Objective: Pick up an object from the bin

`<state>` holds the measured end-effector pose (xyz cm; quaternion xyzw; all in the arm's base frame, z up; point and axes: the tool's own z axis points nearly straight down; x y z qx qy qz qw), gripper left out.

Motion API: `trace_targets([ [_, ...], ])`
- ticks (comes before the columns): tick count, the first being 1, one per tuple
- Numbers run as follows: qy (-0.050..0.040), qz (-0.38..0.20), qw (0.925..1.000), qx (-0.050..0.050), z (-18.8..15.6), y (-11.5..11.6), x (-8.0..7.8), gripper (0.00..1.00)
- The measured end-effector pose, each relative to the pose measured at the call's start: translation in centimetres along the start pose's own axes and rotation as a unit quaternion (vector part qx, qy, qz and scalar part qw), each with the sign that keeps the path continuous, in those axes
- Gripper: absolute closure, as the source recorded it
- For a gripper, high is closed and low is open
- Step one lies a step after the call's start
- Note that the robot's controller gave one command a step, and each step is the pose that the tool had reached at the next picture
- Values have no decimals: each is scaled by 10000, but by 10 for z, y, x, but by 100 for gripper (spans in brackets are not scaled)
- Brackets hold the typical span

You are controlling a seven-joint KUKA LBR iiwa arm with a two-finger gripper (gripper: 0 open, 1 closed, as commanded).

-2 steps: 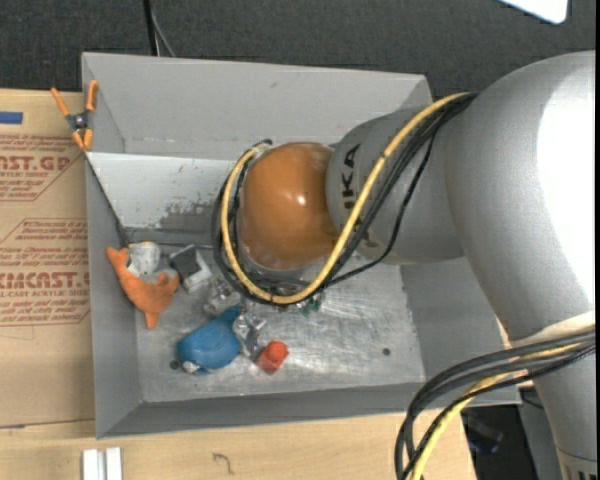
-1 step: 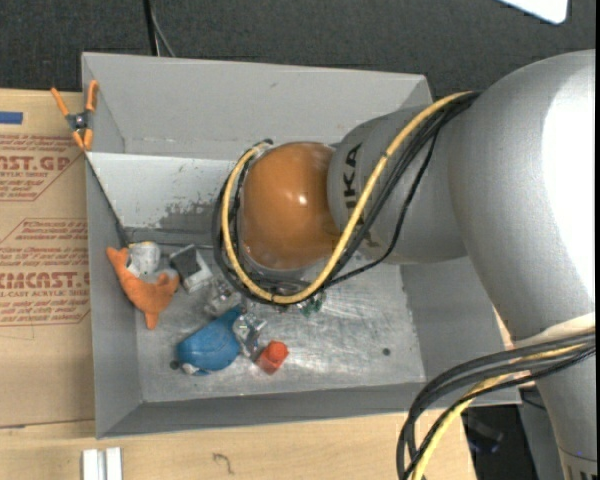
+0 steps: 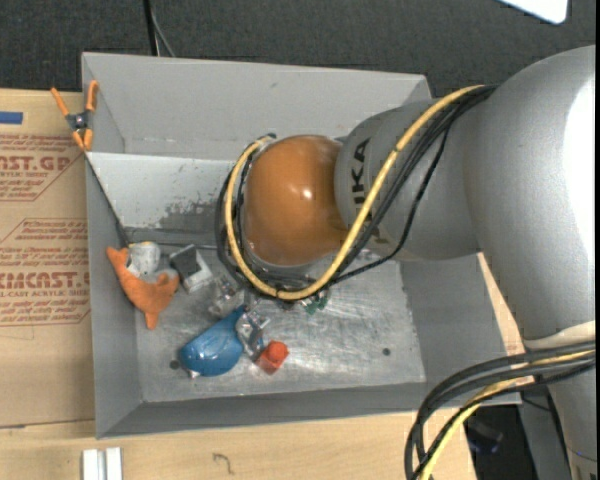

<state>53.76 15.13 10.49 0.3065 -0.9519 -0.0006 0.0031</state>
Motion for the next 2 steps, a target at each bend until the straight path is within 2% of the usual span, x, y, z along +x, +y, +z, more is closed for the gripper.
trace_targets([
  [2,-35,1,10000,15,-28,0,-1,100],
])
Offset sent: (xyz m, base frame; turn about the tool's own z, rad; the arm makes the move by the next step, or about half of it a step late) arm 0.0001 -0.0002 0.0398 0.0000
